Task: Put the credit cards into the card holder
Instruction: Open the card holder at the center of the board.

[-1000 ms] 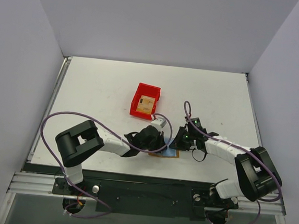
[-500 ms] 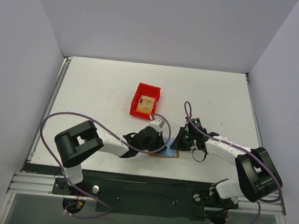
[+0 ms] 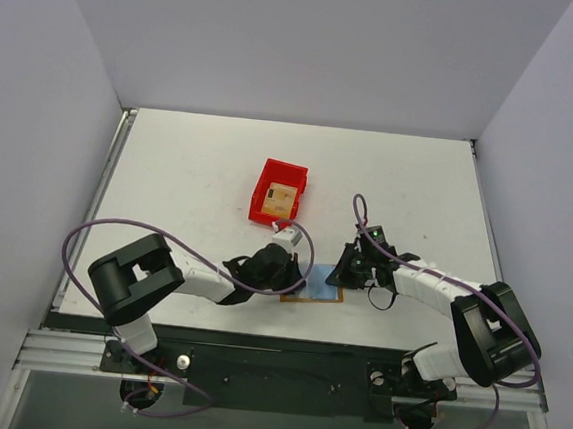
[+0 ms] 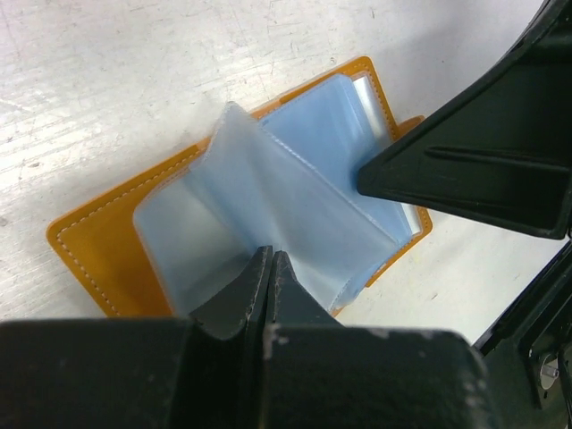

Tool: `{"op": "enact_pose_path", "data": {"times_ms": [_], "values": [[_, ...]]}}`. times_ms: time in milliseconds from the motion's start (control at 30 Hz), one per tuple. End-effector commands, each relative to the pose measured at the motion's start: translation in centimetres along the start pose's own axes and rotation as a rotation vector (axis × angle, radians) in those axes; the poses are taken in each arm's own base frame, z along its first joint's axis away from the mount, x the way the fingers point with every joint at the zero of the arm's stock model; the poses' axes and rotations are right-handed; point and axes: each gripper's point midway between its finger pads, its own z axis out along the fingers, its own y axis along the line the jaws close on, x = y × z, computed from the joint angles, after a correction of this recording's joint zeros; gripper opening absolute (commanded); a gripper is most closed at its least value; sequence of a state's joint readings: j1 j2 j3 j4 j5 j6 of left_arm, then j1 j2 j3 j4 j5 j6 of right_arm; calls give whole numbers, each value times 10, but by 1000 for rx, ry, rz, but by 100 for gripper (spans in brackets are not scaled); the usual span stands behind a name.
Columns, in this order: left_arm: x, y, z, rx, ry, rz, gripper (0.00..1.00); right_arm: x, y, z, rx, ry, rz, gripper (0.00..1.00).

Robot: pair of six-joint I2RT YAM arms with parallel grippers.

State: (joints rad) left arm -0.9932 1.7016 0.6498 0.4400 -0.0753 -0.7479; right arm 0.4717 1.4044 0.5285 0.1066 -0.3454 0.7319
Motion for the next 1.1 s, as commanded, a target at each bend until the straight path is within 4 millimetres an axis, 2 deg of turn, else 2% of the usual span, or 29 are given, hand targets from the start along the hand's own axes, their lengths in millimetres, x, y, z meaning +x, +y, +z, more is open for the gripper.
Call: {"op": "enact_pose_path", "data": {"times_ms": [0,100,133,167,367,433,533,667,767,867,933,1067], "values": [[16,31,-11,-103,44,14,0,12,-40,2,170,32,-5,1],[15,35,-21,-118,38,12,0,12,-39,2,169,31,-7,1],[8,30,-26,-106,16,10,0,13,-40,2,170,33,-8,1],[8,33,-29,-122,13,11,0,12,-40,2,170,32,-7,1],[-35,23,-60,-141,-116,30,0,12,-38,1,163,33,-11,1],[-52,15,-70,-128,-166,33,0,12,-39,1,162,30,-11,1],[-78,-9,-79,-73,-226,45,0,12,-38,-1,158,25,-12,1],[-96,-36,-73,5,-246,65,0,10,-35,-1,150,20,-12,1],[-88,-44,-56,33,-204,76,0,9,-34,-2,146,17,-11,1],[-82,-67,-44,110,-183,97,0,9,-33,-2,143,16,-14,1],[-74,-75,-35,135,-157,114,0,8,-33,-2,145,14,-13,1],[-56,-83,-17,166,-99,129,0,10,-33,-1,143,21,-9,1]]}}
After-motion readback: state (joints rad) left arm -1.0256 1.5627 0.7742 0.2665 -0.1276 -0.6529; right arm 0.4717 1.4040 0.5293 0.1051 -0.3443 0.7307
